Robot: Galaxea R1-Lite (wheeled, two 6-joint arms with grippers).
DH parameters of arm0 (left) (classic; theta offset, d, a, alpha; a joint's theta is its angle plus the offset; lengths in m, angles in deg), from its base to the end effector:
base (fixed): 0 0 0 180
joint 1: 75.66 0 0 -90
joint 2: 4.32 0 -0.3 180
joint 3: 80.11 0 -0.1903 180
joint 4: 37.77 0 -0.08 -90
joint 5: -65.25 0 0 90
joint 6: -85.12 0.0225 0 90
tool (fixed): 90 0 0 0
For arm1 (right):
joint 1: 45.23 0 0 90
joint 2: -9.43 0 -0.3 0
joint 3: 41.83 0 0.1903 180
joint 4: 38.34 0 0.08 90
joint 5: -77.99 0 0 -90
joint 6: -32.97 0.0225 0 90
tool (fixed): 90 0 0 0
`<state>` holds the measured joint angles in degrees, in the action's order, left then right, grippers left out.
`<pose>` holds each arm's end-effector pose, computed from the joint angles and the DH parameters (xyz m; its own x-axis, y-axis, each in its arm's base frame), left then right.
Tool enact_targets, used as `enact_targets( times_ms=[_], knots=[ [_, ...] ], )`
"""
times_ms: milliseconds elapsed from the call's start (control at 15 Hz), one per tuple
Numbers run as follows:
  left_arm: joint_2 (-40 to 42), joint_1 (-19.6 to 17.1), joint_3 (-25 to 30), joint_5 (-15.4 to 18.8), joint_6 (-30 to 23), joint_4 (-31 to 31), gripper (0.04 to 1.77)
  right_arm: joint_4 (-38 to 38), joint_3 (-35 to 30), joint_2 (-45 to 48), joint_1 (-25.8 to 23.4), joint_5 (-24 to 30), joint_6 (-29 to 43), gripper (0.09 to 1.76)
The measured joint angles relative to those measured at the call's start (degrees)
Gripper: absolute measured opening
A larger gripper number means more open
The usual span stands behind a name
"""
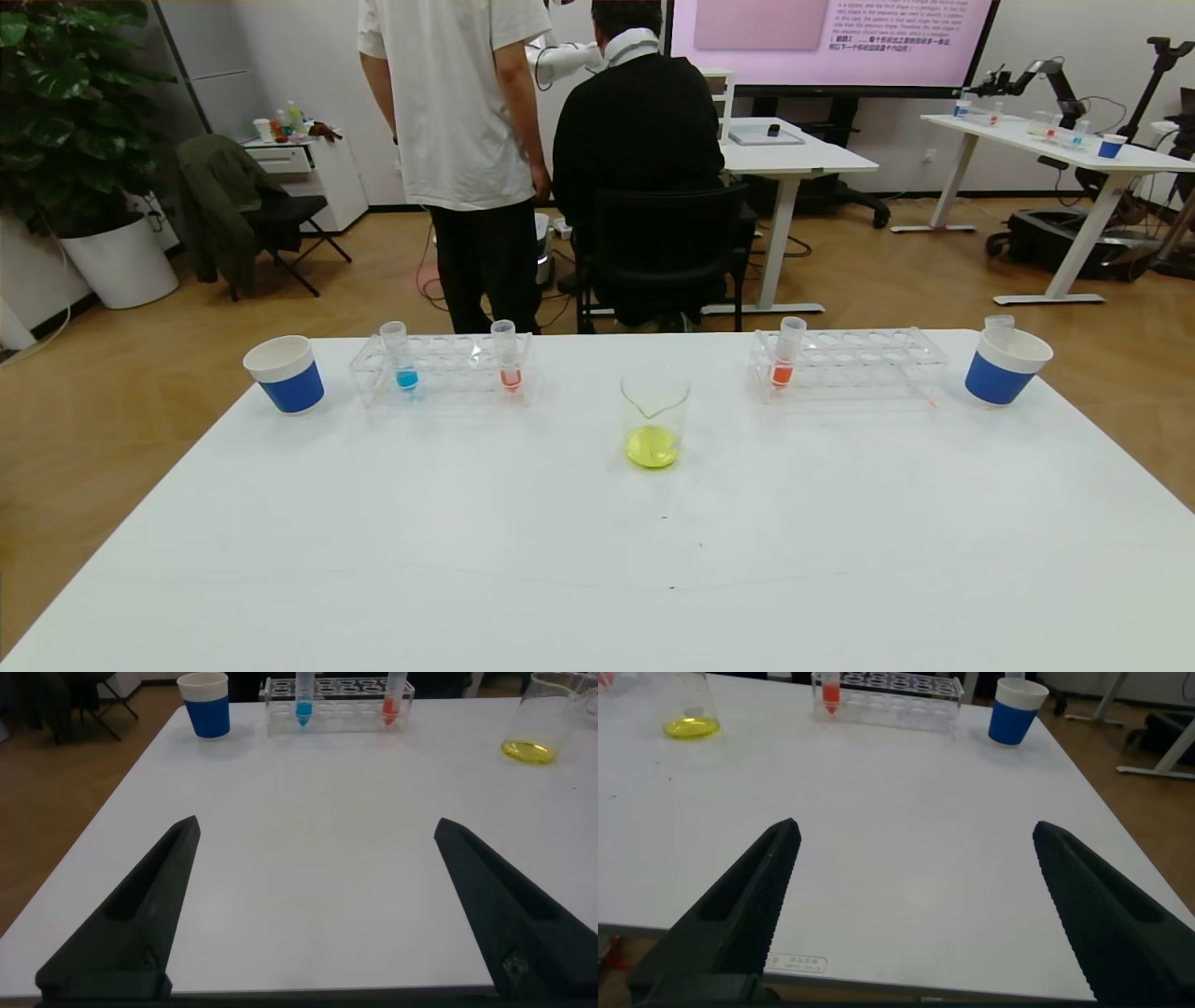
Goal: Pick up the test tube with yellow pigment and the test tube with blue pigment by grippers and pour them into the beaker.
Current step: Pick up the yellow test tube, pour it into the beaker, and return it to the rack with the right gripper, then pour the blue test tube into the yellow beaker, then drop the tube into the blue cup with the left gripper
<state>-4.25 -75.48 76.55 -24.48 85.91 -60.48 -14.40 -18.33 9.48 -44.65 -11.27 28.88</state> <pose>-0.0229 0.0000 0.0765 0.9999 -0.0079 0.0122 0.0077 0.9999 0.0138 -0.0231 0.0001 0.0751 0.9997 0.0230 -0.0068 -0.0235 0.9972 -0.0712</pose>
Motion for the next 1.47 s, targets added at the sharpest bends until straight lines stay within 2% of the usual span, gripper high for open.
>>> enact_targets(
  times_ms=[133, 333, 533, 667, 867, 1133, 1467],
  knots=[
    [0.00, 0.00, -0.99, 0.26, -0.33, 2.23, 1.75, -0.06, -0.06, 0.00, 0.02, -0.34, 1.43, 1.74],
    [-1.97, 0.09, -8.59, 1.71, 0.69, 0.71, 1.75, -0.13, -0.11, 0.00, 0.02, -0.63, 2.56, 1.74],
    [-10.73, 0.72, -18.38, 2.47, 0.63, 1.57, 1.75, -0.13, -0.13, 0.00, 0.02, -0.63, 2.61, 1.74],
    [-19.49, 1.22, -23.87, 2.57, 0.39, 5.24, 1.75, -0.13, -0.13, 0.00, 0.02, -0.63, 2.61, 1.74],
    [-34.69, 1.52, -28.40, 2.73, 0.22, 15.07, 1.75, -0.13, -0.13, 0.00, 0.02, -0.67, 2.62, 1.74],
    [-55.03, 1.71, -30.15, 3.15, 0.26, 28.88, 1.75, -0.13, -0.13, 0.00, 0.02, -0.67, 2.62, 1.74],
    [-80.51, 1.38, -29.90, 3.67, -0.17, 53.91, 1.75, -0.13, -0.13, 0.00, 0.02, -0.67, 2.62, 1.74]
  ],
)
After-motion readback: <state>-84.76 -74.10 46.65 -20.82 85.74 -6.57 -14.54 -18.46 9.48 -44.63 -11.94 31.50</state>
